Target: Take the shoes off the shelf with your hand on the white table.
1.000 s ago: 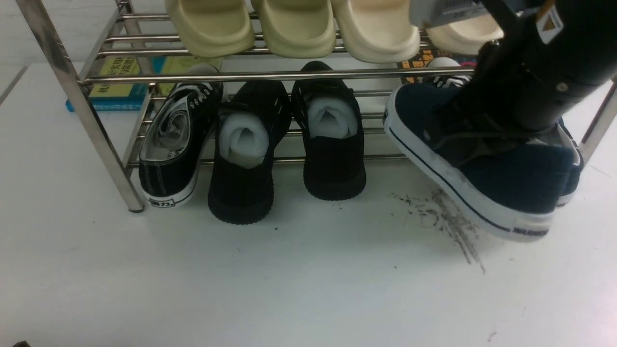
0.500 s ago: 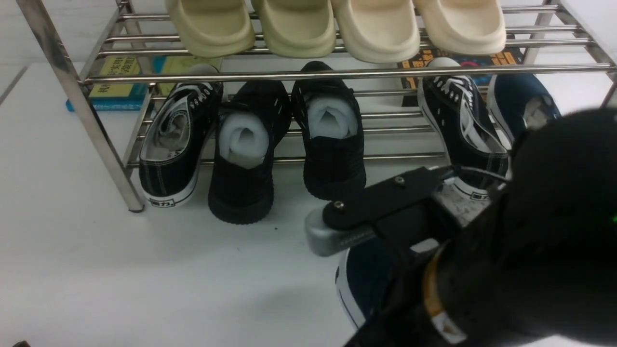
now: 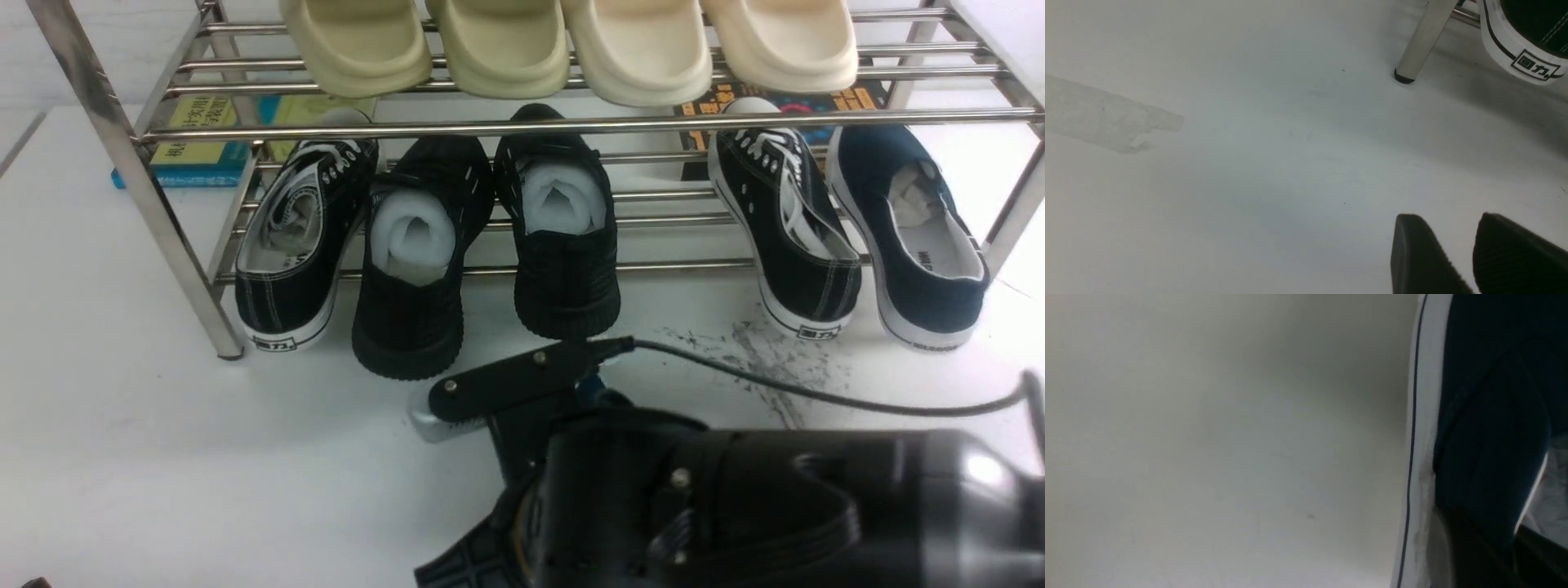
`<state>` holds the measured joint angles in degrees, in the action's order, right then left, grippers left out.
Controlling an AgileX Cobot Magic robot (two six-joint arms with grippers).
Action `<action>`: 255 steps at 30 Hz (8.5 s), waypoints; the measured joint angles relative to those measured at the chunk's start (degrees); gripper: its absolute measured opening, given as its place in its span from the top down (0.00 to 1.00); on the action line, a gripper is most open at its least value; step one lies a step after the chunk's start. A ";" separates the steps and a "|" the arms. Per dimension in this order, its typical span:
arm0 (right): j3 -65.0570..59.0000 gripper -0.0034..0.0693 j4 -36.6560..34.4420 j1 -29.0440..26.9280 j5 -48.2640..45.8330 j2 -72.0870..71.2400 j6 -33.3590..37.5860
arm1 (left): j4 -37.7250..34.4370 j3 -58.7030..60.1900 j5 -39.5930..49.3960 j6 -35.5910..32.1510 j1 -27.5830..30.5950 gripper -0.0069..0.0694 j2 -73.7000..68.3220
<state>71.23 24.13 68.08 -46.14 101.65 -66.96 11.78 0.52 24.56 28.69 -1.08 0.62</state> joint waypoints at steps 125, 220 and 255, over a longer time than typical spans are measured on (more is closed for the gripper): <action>2.73 0.91 -24.97 -55.24 -25.57 -26.42 49.75 | 0.05 0.06 -0.05 0.00 0.00 0.59 0.04; -17.51 0.97 1.94 -9.80 -12.31 -67.89 32.46 | 0.05 0.06 -0.11 0.00 0.00 0.59 0.04; -48.57 0.95 10.57 -9.80 34.91 -79.39 26.01 | 0.05 0.07 -0.16 0.00 0.00 0.59 0.04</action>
<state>22.66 34.70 58.28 -11.22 22.26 -40.95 11.83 0.59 24.40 28.69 -1.08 0.66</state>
